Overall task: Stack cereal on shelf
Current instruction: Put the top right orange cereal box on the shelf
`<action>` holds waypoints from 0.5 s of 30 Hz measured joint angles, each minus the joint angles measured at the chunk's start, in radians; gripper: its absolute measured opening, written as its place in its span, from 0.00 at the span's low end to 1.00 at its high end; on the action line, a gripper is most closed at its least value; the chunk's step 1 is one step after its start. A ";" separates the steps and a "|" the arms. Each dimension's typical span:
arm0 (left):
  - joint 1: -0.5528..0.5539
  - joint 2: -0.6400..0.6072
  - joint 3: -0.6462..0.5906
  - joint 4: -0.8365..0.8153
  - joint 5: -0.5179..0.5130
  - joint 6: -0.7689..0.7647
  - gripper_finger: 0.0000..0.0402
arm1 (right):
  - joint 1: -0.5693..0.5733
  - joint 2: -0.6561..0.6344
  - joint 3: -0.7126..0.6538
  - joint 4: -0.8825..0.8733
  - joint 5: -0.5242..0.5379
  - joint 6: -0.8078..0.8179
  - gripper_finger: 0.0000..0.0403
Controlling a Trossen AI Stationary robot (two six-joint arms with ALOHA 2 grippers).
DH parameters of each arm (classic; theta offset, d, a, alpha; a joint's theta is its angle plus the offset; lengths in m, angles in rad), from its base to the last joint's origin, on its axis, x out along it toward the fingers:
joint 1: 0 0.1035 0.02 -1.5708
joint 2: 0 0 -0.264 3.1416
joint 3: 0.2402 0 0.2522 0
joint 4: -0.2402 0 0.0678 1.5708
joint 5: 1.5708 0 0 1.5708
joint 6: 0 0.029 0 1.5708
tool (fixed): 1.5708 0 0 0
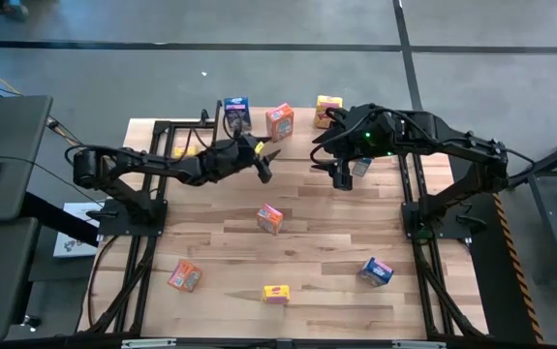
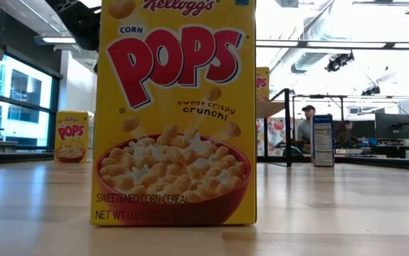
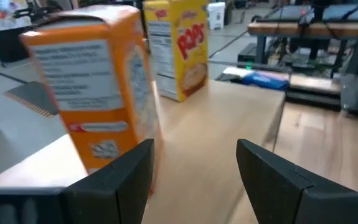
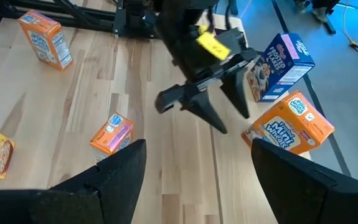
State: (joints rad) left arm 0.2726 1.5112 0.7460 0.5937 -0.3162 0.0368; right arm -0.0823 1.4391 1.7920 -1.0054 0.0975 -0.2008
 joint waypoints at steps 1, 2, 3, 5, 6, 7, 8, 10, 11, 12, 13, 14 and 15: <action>0.010 0.000 0.000 0.009 0.015 -0.003 0.54 | 0.000 0.000 0.000 0.000 0.000 0.002 0.70; 0.019 0.000 0.000 0.013 0.031 -0.008 0.54 | 0.000 0.000 0.000 0.000 0.000 0.002 0.70; 0.027 0.000 0.001 0.013 0.045 -0.011 0.54 | 0.000 0.000 0.000 0.000 0.000 0.002 0.70; 0.042 0.000 0.001 0.012 0.077 -0.027 0.54 | 0.000 0.000 0.000 0.000 0.000 0.001 0.70; 0.047 0.000 0.001 0.014 0.096 -0.034 0.54 | 0.000 0.000 0.000 0.000 0.000 0.001 0.70; 0.051 0.000 0.001 0.016 0.110 -0.036 0.54 | 0.000 0.000 0.000 0.000 0.000 0.000 0.70; 0.054 0.000 0.001 0.016 0.119 -0.035 0.54 | 0.000 0.000 0.000 0.000 0.000 0.000 0.70; 0.055 0.000 0.001 0.016 0.124 -0.035 0.54 | 0.000 0.000 0.000 0.000 0.000 -0.001 0.70; 0.055 0.000 0.001 0.017 0.124 -0.035 0.54 | 0.000 0.000 0.000 0.000 0.000 -0.003 0.70; 0.054 0.000 0.001 0.017 0.124 -0.034 0.54 | 0.000 0.000 0.000 0.000 0.000 -0.007 0.70; 0.054 0.000 0.001 0.019 0.127 -0.034 0.54 | 0.000 0.000 0.000 0.000 0.000 -0.007 0.70; 0.054 0.000 0.001 0.022 0.131 -0.034 0.54 | -0.002 0.000 0.000 0.001 0.000 -0.007 0.70; 0.054 0.000 0.001 0.031 0.137 -0.034 0.54 | -0.002 0.000 0.000 0.004 0.000 -0.008 0.70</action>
State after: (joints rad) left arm 0.3267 1.5108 0.7467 0.6245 -0.1795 0.0030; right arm -0.0848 1.4391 1.7920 -1.0018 0.0977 -0.2091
